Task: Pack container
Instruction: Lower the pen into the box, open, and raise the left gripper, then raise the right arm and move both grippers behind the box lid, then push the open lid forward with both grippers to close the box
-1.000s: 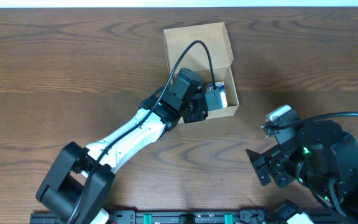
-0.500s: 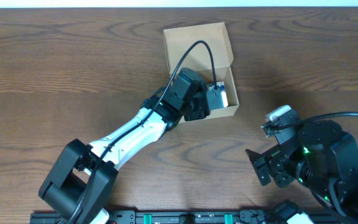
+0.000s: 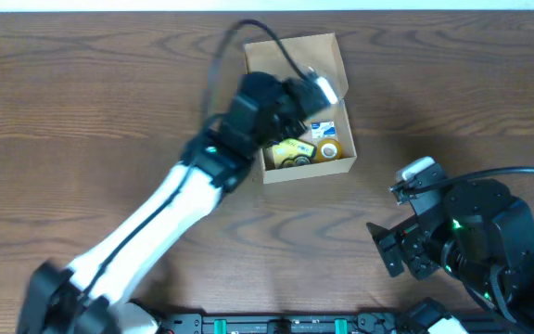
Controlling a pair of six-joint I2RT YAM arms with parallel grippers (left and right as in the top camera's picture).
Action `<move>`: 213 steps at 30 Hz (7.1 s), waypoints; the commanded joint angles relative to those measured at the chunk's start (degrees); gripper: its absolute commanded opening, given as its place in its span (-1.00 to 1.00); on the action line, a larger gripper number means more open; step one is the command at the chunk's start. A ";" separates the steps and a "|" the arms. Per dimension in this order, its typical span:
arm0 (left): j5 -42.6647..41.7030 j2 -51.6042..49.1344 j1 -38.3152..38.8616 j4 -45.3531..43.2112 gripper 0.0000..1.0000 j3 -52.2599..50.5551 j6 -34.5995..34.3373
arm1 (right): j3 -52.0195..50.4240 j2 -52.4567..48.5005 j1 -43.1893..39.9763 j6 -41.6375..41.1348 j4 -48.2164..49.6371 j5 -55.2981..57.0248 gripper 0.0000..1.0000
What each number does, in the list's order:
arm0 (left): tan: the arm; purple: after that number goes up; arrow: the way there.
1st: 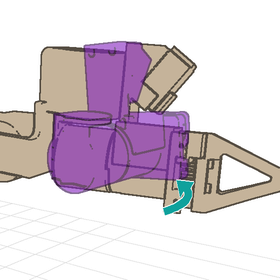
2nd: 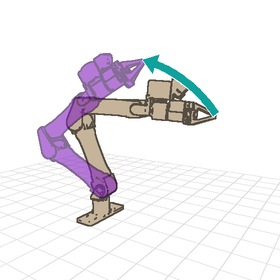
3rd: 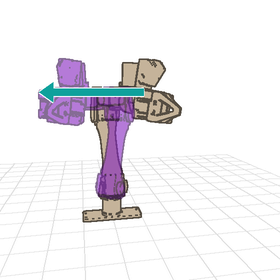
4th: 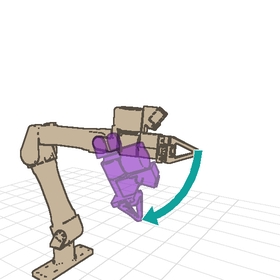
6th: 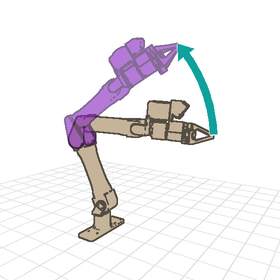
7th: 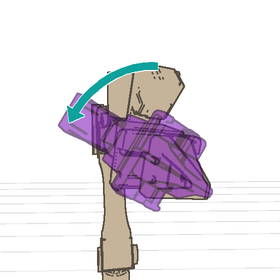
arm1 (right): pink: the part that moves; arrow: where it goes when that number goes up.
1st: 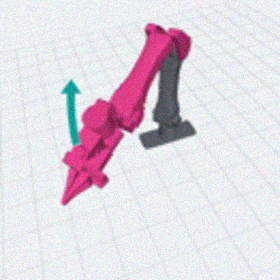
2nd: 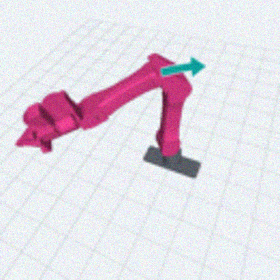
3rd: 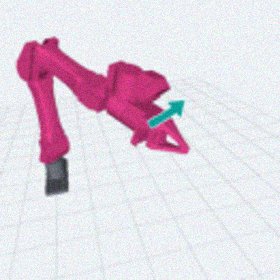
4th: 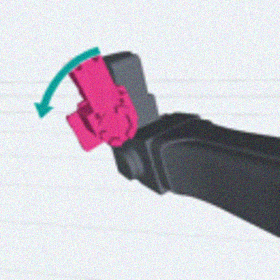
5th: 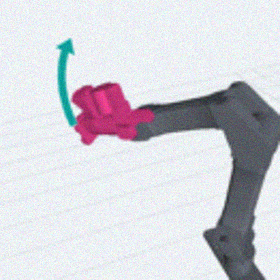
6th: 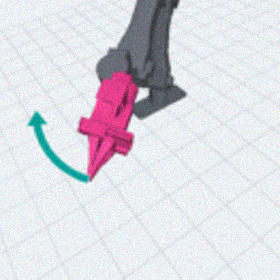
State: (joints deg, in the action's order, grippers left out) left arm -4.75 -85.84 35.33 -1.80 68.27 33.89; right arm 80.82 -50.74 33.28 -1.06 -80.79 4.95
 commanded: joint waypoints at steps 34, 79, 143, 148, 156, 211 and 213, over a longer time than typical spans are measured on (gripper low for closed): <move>-6.03 6.45 -27.56 17.84 -0.88 0.94 -2.32 | 0.02 0.11 -0.96 -7.06 11.54 -11.30 0.98; -11.85 0.24 -37.73 28.39 -0.90 0.94 -13.97 | 0.00 -60.96 -28.94 -15.56 37.31 -22.34 -0.97; -38.82 -45.35 -37.55 23.39 -0.89 30.29 -60.17 | 11.23 -78.20 -29.64 -29.38 64.28 -43.69 -0.97; -44.94 -47.56 -36.85 18.38 -0.89 30.29 -65.05 | 13.27 -80.72 -28.63 -29.77 64.81 -45.77 -0.97; -50.40 -47.78 -34.18 14.36 -0.89 30.29 -65.88 | 13.27 -81.29 -28.48 -29.49 71.89 -54.49 -0.97; -76.30 -36.11 -33.42 4.98 -0.89 32.17 -59.17 | 17.09 -65.42 -26.82 12.44 26.16 -48.63 -0.97; -76.32 -36.11 -33.42 4.98 -0.89 32.17 -59.17 | 17.09 -65.16 -26.82 14.10 23.91 -47.15 -0.98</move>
State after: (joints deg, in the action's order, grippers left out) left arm -79.59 -123.55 1.93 3.16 99.04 -26.52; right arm 97.41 -117.25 6.20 9.17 -55.33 -45.95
